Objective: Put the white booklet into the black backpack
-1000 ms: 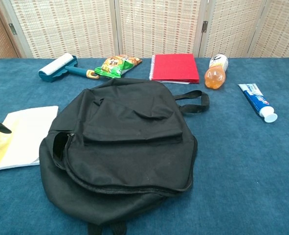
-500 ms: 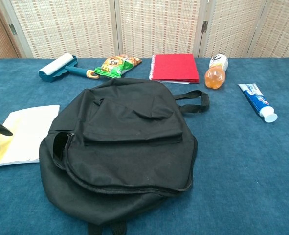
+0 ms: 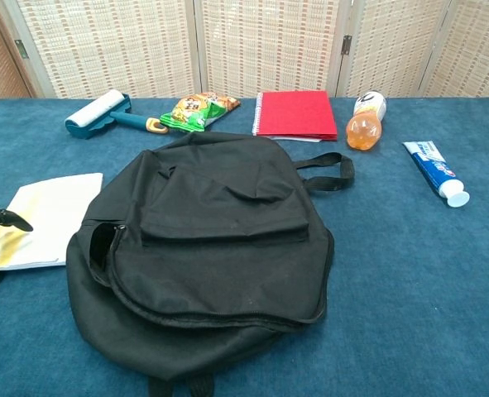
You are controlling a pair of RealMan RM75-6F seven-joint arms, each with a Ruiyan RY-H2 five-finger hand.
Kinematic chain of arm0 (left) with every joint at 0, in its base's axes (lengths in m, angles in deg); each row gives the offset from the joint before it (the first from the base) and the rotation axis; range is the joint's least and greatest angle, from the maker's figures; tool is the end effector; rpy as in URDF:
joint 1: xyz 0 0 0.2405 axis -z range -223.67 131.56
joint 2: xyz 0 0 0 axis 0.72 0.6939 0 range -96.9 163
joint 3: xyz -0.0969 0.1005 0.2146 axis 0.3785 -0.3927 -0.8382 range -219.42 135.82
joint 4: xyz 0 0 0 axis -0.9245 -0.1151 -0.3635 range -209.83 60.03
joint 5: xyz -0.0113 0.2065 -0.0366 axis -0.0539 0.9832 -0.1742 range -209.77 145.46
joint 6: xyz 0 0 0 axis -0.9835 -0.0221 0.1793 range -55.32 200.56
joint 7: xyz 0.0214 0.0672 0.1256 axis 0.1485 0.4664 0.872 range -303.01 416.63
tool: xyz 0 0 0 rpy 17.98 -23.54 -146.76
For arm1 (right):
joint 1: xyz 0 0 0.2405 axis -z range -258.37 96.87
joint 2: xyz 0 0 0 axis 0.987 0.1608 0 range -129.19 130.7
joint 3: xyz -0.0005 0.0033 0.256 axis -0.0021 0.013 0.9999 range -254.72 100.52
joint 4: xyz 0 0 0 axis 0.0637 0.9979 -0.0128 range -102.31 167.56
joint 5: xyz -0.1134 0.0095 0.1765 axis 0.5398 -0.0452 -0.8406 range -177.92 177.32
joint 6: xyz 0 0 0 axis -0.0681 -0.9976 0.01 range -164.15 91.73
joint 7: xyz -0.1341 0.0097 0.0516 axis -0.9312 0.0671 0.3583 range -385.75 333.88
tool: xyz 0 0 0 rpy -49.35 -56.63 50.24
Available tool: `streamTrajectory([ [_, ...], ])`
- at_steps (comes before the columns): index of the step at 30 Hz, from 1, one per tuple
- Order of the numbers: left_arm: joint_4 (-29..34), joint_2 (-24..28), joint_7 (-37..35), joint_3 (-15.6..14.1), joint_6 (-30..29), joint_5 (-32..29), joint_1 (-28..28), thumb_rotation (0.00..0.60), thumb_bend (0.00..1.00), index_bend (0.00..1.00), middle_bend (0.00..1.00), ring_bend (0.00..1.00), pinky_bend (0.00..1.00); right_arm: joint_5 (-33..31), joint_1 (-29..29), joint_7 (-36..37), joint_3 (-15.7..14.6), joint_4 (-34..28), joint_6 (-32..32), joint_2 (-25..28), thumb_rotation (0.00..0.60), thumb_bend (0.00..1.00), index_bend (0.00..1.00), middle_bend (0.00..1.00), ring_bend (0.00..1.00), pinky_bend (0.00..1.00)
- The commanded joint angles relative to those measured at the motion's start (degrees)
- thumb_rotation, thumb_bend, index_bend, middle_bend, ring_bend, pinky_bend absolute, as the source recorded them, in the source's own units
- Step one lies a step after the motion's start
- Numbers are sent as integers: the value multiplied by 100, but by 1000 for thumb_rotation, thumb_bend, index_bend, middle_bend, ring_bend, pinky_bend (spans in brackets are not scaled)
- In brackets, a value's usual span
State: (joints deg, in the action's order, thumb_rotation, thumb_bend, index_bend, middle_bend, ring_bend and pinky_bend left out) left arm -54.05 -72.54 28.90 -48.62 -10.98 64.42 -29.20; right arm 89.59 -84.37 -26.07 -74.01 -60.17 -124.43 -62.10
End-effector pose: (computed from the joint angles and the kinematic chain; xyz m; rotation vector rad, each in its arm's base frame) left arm -0.3589 0.2444 0.0086 -1.8035 -0.7737 -0.9691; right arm -0.3024 -0.1747 0.1692 1.4038 -0.8319 0.9518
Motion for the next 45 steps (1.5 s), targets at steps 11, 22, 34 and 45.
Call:
streamTrajectory([
  [11, -224, -313, -122, 297, -33, -248, 198, 600, 507, 331, 330, 306, 260, 13, 11, 29, 13, 9, -37, -8, 600, 0, 0, 52, 38, 0],
  [22, -235, -434, -286, 411, -392, -313, 246, 600, 509, 408, 366, 333, 268, -17, 24, 55, 16, 46, -30, -18, 600, 0, 0, 51, 40, 0],
  [34, -414, -627, -677, 573, -627, -486, 161, 600, 504, 458, 406, 374, 280, -65, 17, 59, 14, 65, 31, -30, 600, 0, 0, 51, 40, 0],
  [45, -610, -790, -1146, 738, -892, -659, 45, 600, 504, 597, 466, 426, 305, -57, -8, 4, 5, 28, 85, -31, 600, 0, 0, 52, 41, 0],
])
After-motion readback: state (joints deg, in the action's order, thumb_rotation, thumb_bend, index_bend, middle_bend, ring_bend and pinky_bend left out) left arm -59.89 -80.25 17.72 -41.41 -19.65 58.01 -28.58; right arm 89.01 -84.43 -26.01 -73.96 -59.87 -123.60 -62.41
